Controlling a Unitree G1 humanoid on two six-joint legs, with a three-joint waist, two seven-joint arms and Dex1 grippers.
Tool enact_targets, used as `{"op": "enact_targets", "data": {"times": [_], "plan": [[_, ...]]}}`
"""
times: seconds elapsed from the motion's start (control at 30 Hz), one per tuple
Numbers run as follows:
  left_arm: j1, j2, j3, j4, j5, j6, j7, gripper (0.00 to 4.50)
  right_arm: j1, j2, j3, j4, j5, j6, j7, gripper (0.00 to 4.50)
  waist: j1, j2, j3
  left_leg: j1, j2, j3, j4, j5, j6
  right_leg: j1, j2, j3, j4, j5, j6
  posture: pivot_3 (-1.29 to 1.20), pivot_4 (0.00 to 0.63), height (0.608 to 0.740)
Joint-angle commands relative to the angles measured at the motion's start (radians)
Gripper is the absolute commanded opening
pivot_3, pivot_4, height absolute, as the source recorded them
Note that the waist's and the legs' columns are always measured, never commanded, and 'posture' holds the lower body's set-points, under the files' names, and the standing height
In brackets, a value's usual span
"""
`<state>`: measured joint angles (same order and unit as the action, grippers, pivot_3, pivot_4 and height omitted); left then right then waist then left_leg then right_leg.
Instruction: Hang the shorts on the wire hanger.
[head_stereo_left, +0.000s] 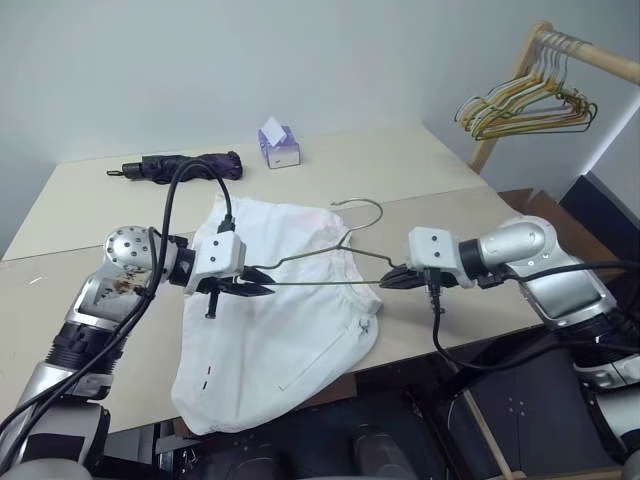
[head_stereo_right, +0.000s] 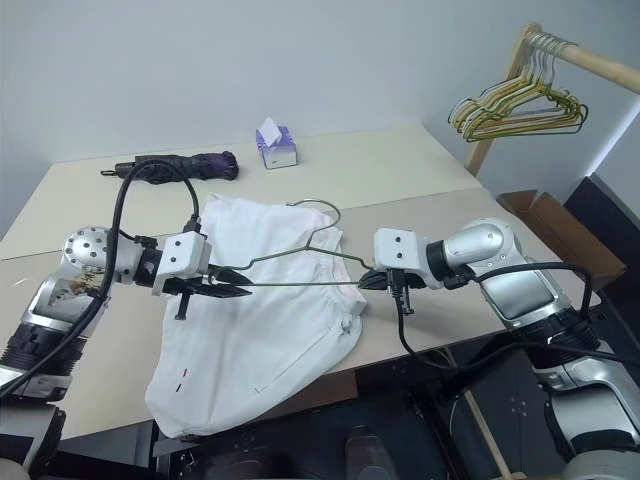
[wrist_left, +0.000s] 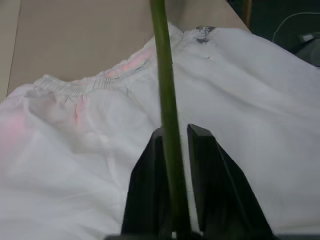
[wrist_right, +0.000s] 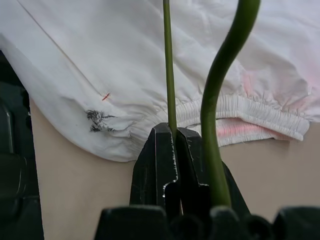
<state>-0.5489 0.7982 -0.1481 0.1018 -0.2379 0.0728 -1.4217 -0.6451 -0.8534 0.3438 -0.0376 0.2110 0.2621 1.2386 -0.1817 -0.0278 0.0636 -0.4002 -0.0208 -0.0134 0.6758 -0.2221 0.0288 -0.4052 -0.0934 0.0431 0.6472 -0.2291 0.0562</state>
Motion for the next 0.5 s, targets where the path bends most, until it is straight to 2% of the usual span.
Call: {"op": "enact_targets", "data": {"times": [0.03,0.13,0.3,0.33,0.5], "plan": [[0.014,0.014,0.097,-0.020,-0.052,0.037,0.054,1.91,0.032,-0.030,-0.096,-0.018,0.051,0.045,0.018,0.00,0.001,0.000,0.000,0.000,0.000,0.000,0.000,0.000,0.000,0.000,0.000,0.000,0.000,0.000,0.000,-0.17,0.000,0.740],[0.054,0.006,0.194,-0.070,-0.127,0.142,0.142,2.83,0.085,-0.048,-0.145,0.018,0.087,0.113,0.025,0.00,0.005,0.000,0.000,0.000,0.000,0.000,0.000,0.000,0.000,0.000,0.000,0.000,0.000,0.000,0.000,-0.16,0.000,0.740],[0.194,-0.027,0.348,-0.223,-0.229,0.246,0.291,4.49,0.144,-0.083,-0.208,0.101,0.164,0.343,0.052,0.00,0.011,0.000,0.000,0.001,0.000,-0.001,0.000,0.000,0.000,0.001,-0.001,0.000,0.000,0.000,0.000,-0.14,0.008,0.740],[0.213,-0.035,0.365,-0.245,-0.241,0.256,0.314,4.49,0.147,-0.086,-0.214,0.103,0.178,0.385,0.054,0.00,0.014,0.001,-0.001,0.001,0.000,-0.001,0.000,0.000,0.000,0.001,-0.001,0.000,0.000,0.000,0.000,-0.13,0.014,0.740],[0.294,-0.005,0.425,-0.413,-0.432,0.431,0.304,4.49,0.171,-0.037,-0.316,0.135,0.354,0.828,-0.033,0.00,0.036,0.001,-0.001,0.001,0.002,-0.001,0.000,0.000,0.000,0.001,0.000,0.000,0.000,0.001,-0.002,-0.11,0.024,0.740]]}}
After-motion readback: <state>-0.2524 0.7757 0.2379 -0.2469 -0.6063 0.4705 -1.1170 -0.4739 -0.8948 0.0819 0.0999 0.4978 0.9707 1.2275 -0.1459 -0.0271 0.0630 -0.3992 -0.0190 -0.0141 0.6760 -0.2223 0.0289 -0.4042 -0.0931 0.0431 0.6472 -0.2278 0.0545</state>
